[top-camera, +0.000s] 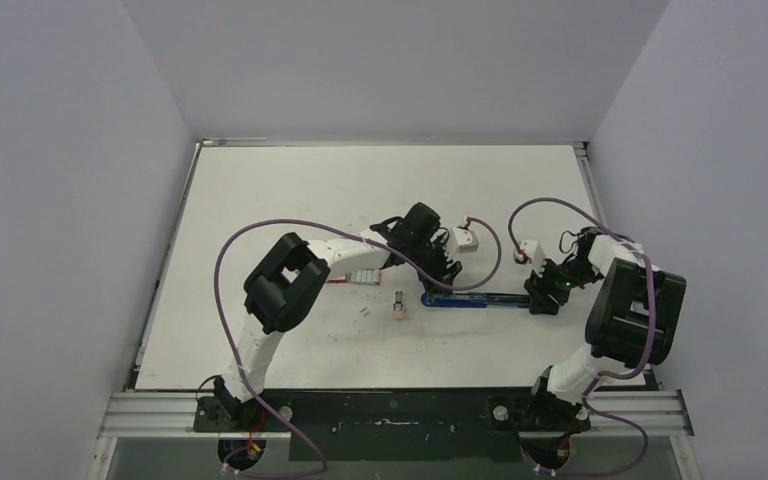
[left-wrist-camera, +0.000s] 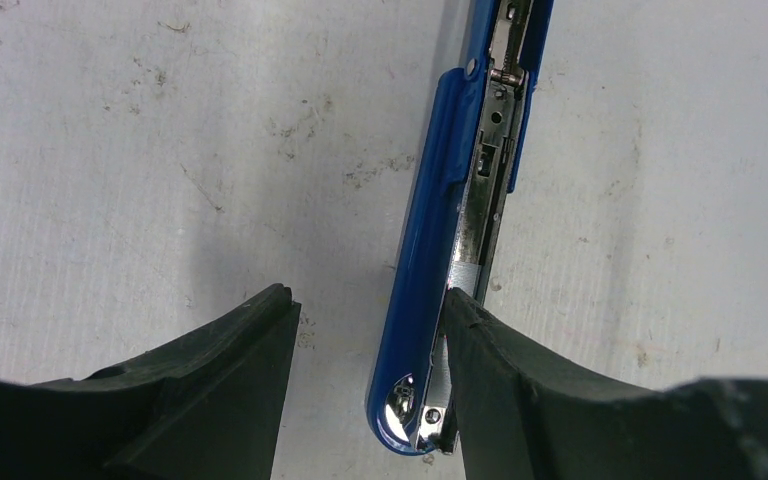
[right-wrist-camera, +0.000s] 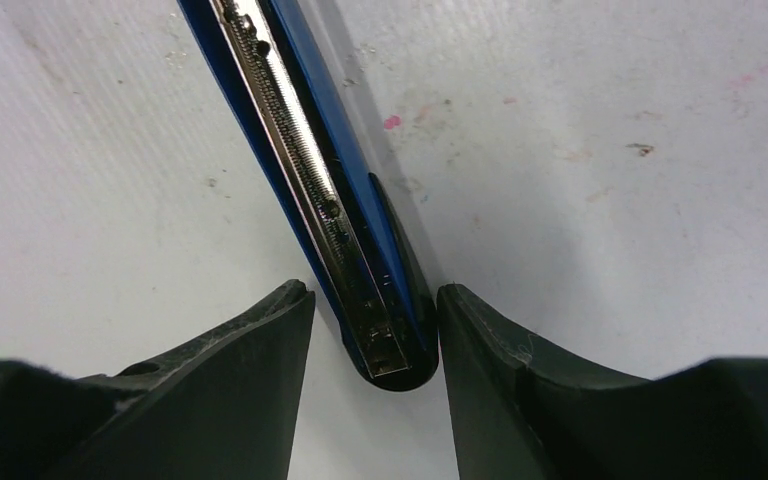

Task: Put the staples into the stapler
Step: Close the stapler at the center of the board.

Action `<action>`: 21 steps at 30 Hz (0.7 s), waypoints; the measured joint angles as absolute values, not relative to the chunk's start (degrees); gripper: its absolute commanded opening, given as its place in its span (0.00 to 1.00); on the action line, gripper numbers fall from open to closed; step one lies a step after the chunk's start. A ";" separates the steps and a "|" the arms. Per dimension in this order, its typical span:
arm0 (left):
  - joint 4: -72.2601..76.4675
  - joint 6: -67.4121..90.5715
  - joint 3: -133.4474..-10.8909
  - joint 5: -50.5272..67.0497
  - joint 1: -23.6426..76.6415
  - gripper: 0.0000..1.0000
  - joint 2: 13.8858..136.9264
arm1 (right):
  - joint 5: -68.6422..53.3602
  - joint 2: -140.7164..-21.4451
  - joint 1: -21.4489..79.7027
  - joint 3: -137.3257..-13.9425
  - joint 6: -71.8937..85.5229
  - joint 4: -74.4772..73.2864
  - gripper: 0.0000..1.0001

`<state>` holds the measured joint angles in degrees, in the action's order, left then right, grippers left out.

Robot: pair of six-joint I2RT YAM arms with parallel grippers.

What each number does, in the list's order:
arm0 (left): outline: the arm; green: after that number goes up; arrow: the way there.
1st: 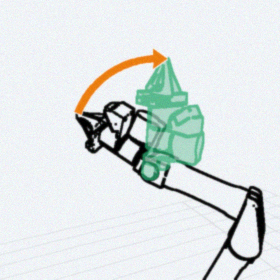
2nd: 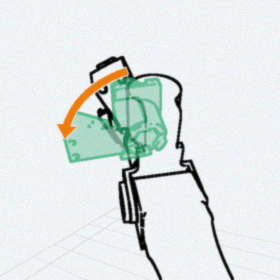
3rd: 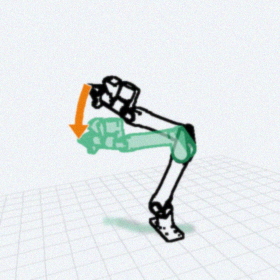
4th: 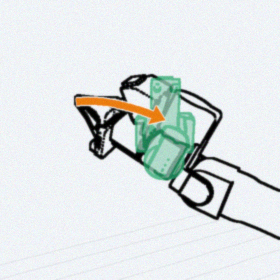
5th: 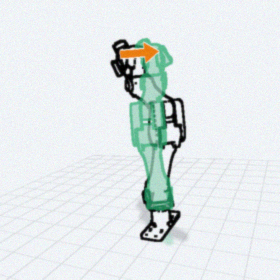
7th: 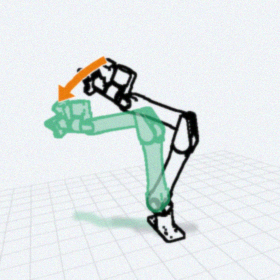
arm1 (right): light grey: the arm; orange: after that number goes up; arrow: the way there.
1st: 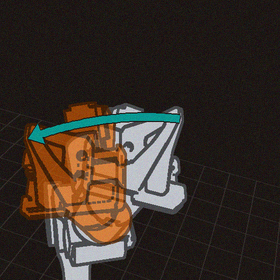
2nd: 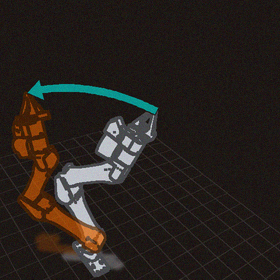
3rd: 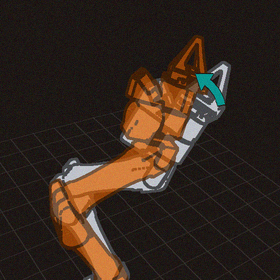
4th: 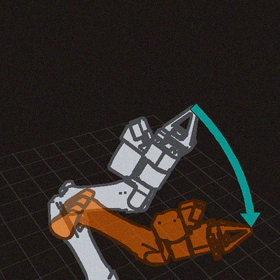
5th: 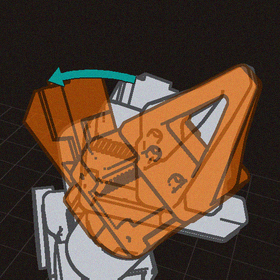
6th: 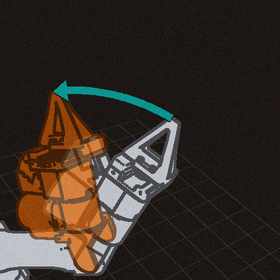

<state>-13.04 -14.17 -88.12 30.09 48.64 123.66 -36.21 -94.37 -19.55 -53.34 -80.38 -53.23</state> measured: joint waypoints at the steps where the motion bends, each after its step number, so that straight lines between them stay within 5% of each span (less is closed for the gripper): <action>1: -12.84 -14.52 -87.83 30.44 48.56 0.53 123.66 | -36.51 -94.04 -19.55 -52.95 -80.44 -53.52 0.48; 11: -12.16 -16.47 -87.02 31.83 47.88 0.52 123.55 | -37.91 -93.86 -19.51 -52.60 -82.48 -56.36 0.18; 21: -10.39 -16.97 -85.82 31.88 47.70 0.52 123.28 | -37.95 -90.94 -19.00 -55.99 -83.18 -61.43 0.14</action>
